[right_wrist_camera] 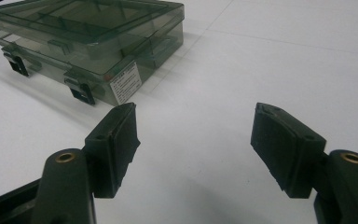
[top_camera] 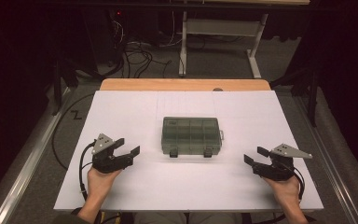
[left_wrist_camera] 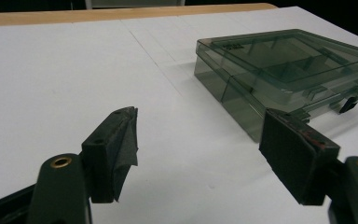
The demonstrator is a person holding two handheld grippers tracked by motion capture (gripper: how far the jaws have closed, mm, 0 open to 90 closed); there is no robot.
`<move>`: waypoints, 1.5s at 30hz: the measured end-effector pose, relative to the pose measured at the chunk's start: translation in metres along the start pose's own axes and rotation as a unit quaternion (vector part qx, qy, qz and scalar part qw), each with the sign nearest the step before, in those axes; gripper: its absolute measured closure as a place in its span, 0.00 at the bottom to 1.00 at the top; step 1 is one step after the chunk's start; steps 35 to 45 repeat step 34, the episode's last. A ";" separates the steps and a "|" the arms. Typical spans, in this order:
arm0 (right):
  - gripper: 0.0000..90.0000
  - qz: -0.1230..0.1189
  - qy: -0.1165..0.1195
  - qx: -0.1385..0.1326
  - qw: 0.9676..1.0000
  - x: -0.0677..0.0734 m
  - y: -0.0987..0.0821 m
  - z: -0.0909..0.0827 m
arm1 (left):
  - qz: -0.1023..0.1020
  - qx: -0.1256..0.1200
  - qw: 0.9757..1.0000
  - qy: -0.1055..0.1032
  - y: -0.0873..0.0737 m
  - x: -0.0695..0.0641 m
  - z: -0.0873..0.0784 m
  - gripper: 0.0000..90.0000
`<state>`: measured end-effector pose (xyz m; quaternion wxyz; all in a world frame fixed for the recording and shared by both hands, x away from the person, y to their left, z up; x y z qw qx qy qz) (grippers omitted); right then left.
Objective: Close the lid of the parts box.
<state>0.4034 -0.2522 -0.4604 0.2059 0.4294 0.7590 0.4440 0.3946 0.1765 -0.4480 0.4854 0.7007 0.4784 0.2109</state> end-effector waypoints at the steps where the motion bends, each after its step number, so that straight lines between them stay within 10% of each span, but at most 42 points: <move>1: 0.37 0.000 0.000 0.000 1.000 0.000 0.000 0.000 | 0.000 0.001 1.000 0.000 0.000 0.000 0.000 0.31; 45: 0.36 -0.007 0.001 -0.017 1.000 0.001 0.005 -0.002 | 0.006 -0.012 1.000 0.002 0.003 -0.002 -0.002 0.31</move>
Point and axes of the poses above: each handheld gripper's, and its own axes: z roughly forward along the jaws, y roughly out of its top, x roughly to its left, the point moved 9 cm from there along z, roughly forward along the jaws, and after that the axes turned 1 degree about -z, right-handed, at the moved point
